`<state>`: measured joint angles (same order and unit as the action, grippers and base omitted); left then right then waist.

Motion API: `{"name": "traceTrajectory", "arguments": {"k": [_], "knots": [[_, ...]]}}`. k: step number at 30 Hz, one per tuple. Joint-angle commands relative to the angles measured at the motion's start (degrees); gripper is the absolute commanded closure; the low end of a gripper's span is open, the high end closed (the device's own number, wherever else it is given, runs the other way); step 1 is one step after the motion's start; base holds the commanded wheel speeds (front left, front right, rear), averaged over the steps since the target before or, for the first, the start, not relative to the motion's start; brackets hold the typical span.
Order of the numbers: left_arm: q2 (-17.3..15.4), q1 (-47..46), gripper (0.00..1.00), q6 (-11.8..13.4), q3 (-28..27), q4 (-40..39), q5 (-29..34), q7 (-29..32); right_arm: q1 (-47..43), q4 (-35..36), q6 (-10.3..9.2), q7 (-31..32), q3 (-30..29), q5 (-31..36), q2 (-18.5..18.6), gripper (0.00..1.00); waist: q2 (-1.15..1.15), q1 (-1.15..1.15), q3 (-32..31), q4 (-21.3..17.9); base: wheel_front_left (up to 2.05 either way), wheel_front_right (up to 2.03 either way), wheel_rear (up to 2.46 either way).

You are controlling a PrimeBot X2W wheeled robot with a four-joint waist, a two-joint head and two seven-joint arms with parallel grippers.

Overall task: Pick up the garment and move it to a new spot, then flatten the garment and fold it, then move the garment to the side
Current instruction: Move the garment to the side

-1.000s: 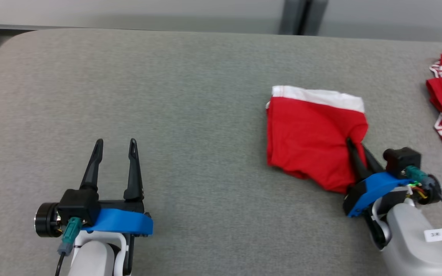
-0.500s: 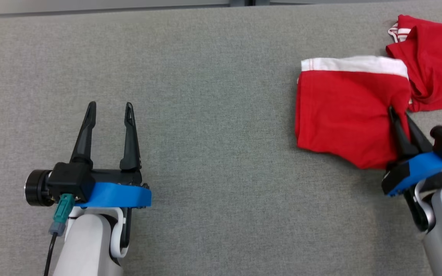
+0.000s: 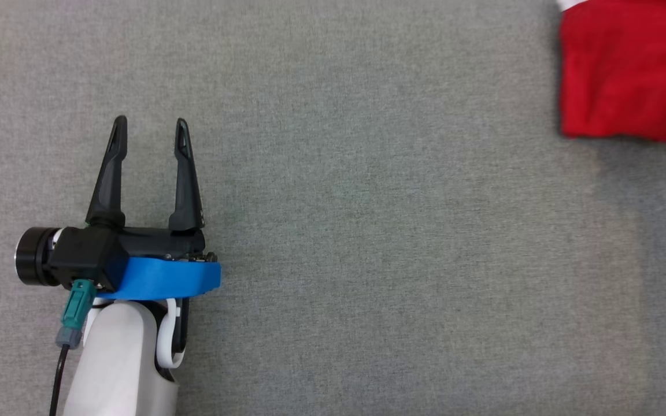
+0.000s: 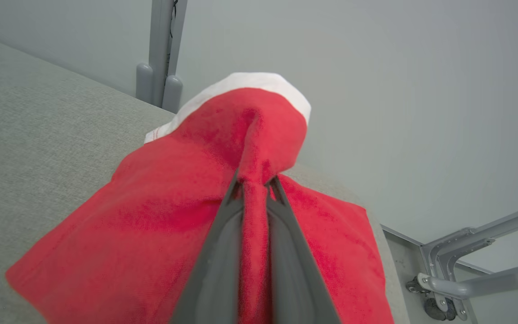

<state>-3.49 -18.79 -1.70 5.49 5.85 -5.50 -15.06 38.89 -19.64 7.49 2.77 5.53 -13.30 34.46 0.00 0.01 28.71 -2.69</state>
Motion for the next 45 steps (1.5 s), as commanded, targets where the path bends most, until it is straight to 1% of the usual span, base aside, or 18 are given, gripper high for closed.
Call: {"name": "traceTrajectory", "arguments": {"k": [1, 2, 3, 4, 8, 14, 15, 20, 22, 23, 28, 33, 39, 45], "knots": [[-0.3, -1.07, 0.0, -0.18, -0.11, -0.36, 0.38, -0.15, 1.44, -0.21, 0.02, 0.66, -0.14, -0.51, 1.62, 1.0, 0.0, -0.01, 1.07, 0.66, 0.0, 0.0, 0.0], [-0.38, -1.65, 0.0, -0.17, -0.11, -0.79, 0.54, -0.15, 2.77, -1.22, 0.02, 2.27, -0.5, -1.46, 4.49, 1.0, 0.0, -0.01, 2.13, 0.83, 0.0, 0.0, 0.0], [-0.37, -2.03, 0.0, -0.18, -0.09, -1.03, 0.54, -0.15, 3.5, -1.8, 0.02, 2.77, -0.77, -1.77, 5.87, 1.0, 0.0, -0.01, 2.64, 0.97, 0.0, 0.0, 0.0], [-0.37, -2.03, 0.0, -0.18, -0.09, -1.03, 0.54, -0.15, 3.5, -1.8, 0.02, 2.77, -0.77, -1.77, 5.87, 1.0, 0.0, -0.01, 2.64, 0.97, 0.0, 0.0, 0.0], [-0.4, -2.84, 0.0, -0.31, 0.19, -1.47, 0.86, -0.15, 5.52, -4.82, 0.02, 4.59, -0.98, -1.93, 10.75, 1.0, 0.0, -0.01, 4.06, 1.51, 0.0, 0.0, 0.0], [-0.46, -3.87, 0.0, -0.57, 0.63, -1.9, 1.13, -0.15, 7.81, -10.34, 0.01, 6.48, 0.33, -1.47, 15.77, 1.0, 0.0, -0.01, 5.17, 2.55, 0.0, 0.0, 0.0], [-0.52, -3.83, 0.0, -0.53, 0.56, -2.0, 1.04, -0.15, 9.06, -12.17, 0.01, 6.43, 0.25, -0.98, 16.72, 1.0, 0.0, -0.01, 5.35, 2.72, 0.0, 0.0, 0.0], [-0.46, -3.57, 0.0, -0.29, 0.82, -1.99, 1.15, -0.15, 11.8, -16.04, 0.01, 7.2, 0.62, -0.21, 16.53, 1.0, 0.0, -0.01, 5.8, 3.01, 0.0, 0.0, 0.0], [-0.4, -3.64, 0.0, -0.21, 1.03, -1.85, 1.16, -0.15, 12.97, -17.0, 0.01, 6.53, 0.28, 0.29, 16.31, 0.38, 0.0, -0.01, 5.87, 3.14, 0.0, 0.0, 0.0], [-0.37, -3.68, 0.0, -0.18, 1.13, -1.76, 1.14, -0.15, 13.27, -17.64, 0.01, 6.31, 0.14, 0.58, 15.98, 0.0, 0.0, -0.01, 5.85, 3.18, 0.0, 0.0, 0.0], [-0.41, -3.13, 0.0, -0.04, 0.9, -1.08, 0.78, -0.15, 15.24, -19.82, 0.01, 4.05, -0.64, 2.9, 14.32, 0.0, 0.0, -0.01, 4.91, 3.06, 0.0, 0.0, 0.0], [-0.46, -1.52, 0.0, 0.08, 0.15, 0.08, 0.43, -0.15, 16.03, -21.03, 0.02, -1.37, -2.28, 5.18, 11.32, 0.0, 0.0, -0.01, 1.86, 2.88, 0.0, 0.0, 0.0], [-0.6, 2.1, 0.0, 0.38, -1.08, 1.57, -0.38, -0.15, 12.28, -20.77, 0.02, -9.35, -2.7, 5.95, 4.47, 0.0, 0.0, -0.01, -4.4, 2.81, 0.0, 0.0, 0.0], [-0.96, 6.43, 0.0, 0.65, -2.5, 2.82, -0.91, -0.15, 6.75, -18.19, 0.02, -14.62, -0.64, 5.95, -4.81, 0.0, 0.0, -0.01, -11.01, 3.06, 0.0, 0.0, 0.0]]}}
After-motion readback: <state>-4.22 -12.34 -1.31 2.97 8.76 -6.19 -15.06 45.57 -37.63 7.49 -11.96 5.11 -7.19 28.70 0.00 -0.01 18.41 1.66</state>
